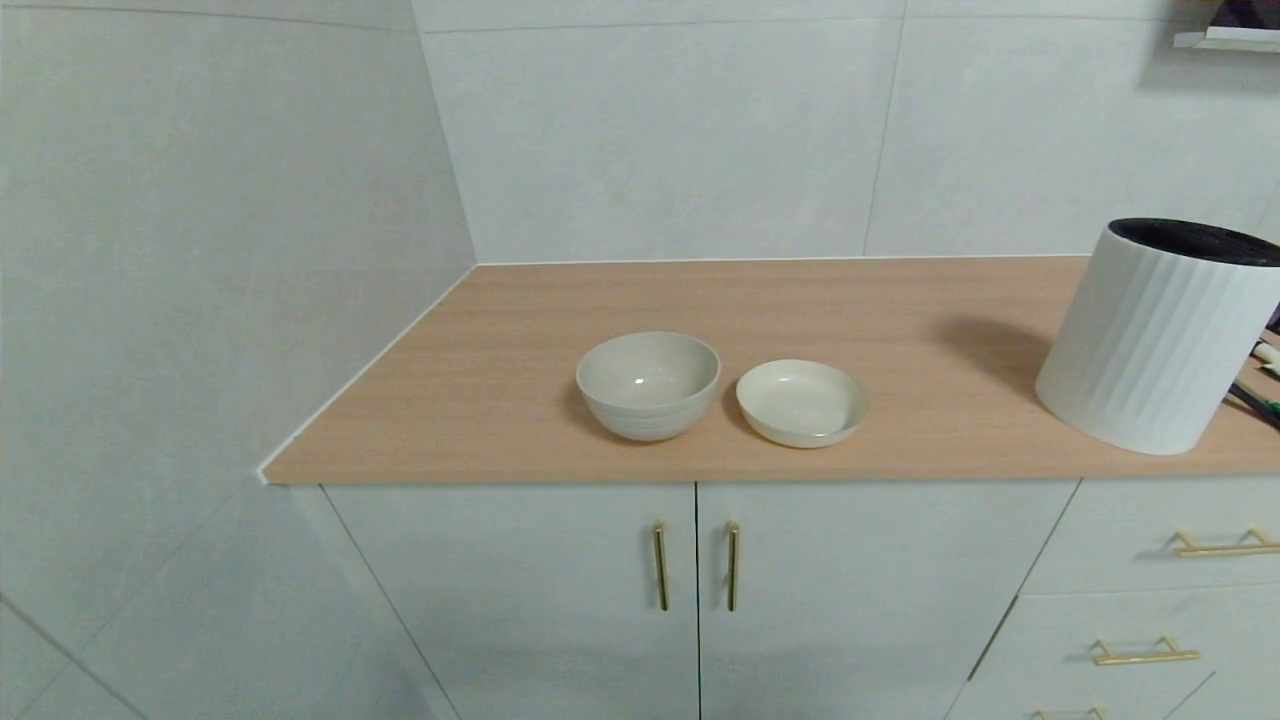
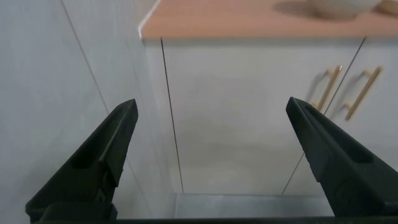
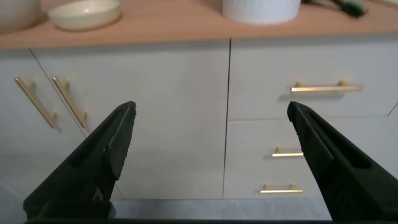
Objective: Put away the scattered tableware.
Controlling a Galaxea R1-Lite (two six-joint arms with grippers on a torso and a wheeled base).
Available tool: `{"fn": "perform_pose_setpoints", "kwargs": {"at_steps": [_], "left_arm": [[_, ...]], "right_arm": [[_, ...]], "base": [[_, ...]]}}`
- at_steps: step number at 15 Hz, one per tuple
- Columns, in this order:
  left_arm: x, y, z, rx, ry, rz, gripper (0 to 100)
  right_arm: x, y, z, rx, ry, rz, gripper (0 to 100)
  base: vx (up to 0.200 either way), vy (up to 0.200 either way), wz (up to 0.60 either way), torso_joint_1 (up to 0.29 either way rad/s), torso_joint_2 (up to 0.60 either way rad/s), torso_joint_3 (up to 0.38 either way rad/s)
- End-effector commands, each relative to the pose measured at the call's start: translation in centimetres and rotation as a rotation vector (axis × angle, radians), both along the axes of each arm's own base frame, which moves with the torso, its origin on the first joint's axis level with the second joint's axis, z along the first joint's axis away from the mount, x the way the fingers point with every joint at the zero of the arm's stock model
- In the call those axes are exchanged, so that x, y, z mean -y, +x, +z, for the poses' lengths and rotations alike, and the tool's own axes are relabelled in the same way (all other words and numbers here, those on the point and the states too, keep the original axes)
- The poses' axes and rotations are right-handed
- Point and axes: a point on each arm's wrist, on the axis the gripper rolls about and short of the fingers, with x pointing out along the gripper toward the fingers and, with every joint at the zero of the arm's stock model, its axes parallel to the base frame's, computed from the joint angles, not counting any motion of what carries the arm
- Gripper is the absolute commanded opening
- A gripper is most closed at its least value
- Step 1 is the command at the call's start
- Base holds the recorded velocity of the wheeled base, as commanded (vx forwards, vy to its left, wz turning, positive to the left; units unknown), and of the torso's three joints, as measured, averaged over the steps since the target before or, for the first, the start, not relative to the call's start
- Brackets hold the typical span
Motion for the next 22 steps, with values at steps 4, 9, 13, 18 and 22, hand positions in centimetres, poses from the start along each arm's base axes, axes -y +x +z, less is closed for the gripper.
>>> {"fn": "perform_pose_setpoints", "kwargs": {"at_steps": [4,9,13,18,22], "left_arm": [[0.00,0.00,0.01,0.000,0.000,0.000,100],[0.00,0.00,0.01,0.000,0.000,0.000,100],[0.00,0.00,0.01,0.000,0.000,0.000,100],[0.00,0.00,0.01,0.000,0.000,0.000,100],[0.00,0.00,0.01,0.000,0.000,0.000,100]], "right_arm": [[0.00,0.00,0.00,0.000,0.000,0.000,100],[0.00,0.00,0.00,0.000,0.000,0.000,100],[0.00,0.00,0.00,0.000,0.000,0.000,100],[0.00,0.00,0.00,0.000,0.000,0.000,100],[0.00,0.00,0.00,0.000,0.000,0.000,100]], "base": [[0.000,0.000,0.00,-0.203,0.49,0.294],[0.000,0.000,0.00,-0.173,0.47,0.296],[0.000,0.000,0.00,-0.147,0.46,0.307],[0.000,0.000,0.00,-0.088,0.36,0.262],[0.000,0.000,0.00,-0.011,0.04,0.021]]}}
